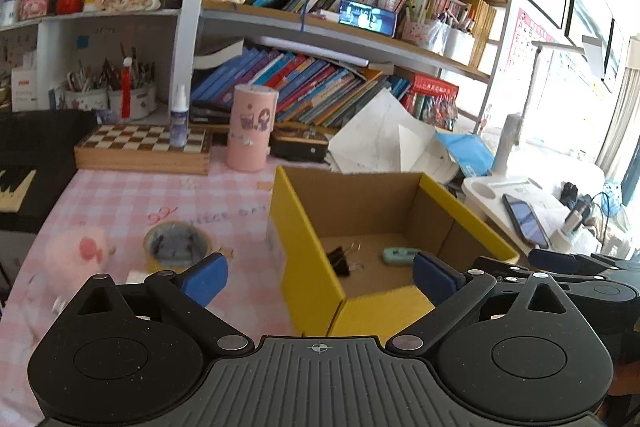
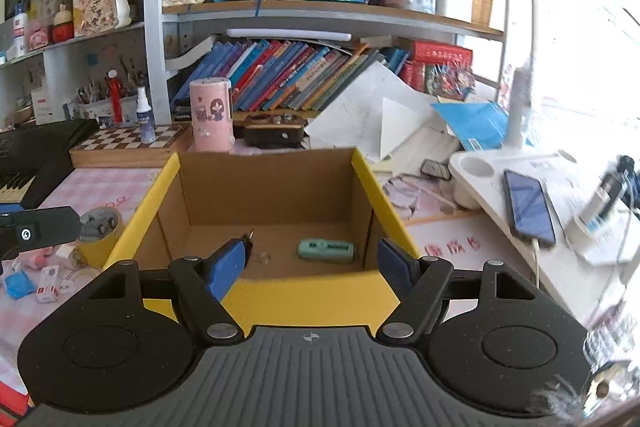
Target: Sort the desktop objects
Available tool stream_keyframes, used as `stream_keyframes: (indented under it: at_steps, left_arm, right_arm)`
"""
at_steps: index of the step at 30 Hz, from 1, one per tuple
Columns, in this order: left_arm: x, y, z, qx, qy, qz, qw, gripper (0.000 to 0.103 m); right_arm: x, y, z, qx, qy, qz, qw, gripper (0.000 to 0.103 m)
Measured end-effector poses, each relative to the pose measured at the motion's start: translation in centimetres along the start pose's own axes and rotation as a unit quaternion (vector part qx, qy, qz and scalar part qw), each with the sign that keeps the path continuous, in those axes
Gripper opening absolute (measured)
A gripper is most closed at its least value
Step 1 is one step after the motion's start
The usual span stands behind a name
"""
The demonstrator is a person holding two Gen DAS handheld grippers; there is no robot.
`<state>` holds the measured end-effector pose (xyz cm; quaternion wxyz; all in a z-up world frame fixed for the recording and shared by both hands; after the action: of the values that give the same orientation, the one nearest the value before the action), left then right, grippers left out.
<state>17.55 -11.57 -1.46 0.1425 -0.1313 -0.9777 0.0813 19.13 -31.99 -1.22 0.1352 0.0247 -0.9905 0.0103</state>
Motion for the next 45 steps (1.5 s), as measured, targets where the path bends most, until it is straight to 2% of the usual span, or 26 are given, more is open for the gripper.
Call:
stream_keyframes:
  at_steps: [7,11,17,21,29,37,45]
  left_arm:
    - [3.0,1.8,0.7,0.000,0.007,0.005,1.0000,0.100]
    - [4.7,3.0,1.3,-0.011,0.011,-0.008,0.9998,0.103]
    - [7.1,5.1,2.4,0.004,0.023,-0.014,0.9996,0.103]
    - [9.2,5.6,2.4,-0.007,0.014,-0.015,0.9998,0.103]
    - [12.5,7.1,3.2,-0.017,0.026,-0.023,0.9992,0.103]
    - [14.3,9.6,3.6,-0.032,0.027,-0.057,0.9975,0.103]
    - [15.2,12.5,5.2,-0.016,0.050,-0.093,0.9943,0.103]
  right_arm:
    - [2.5,2.6,1.8,-0.007,0.022,0.014,1.000,0.074]
    - [4.0,4.4,2.7,-0.012,0.028,0.018,0.999,0.077]
    - [6.3,7.1,4.2,-0.011,0.038,0.009,0.999,0.079]
    - [7.7,8.9,5.1,-0.009,0.045,0.000,0.999,0.080]
    - [9.9,11.6,6.4,-0.011,0.052,-0.012,0.999,0.082]
    - [10.9,14.9,7.0,-0.003,0.060,-0.041,0.997,0.083]
    - [10.5,17.6,7.0,0.006,0.061,-0.063,0.996,0.086]
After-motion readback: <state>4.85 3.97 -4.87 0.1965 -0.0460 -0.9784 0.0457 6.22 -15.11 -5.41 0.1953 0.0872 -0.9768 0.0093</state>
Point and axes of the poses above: each gripper's, at about its wrist camera, not at the fingertips, and x roughly against the way its jaws point, y to its left, z to its underside, the point moved 9 cm from there along -x, roughly the way its jaws point, and after that the axes turned 13 degrees about -y, right-handed, at the moved point
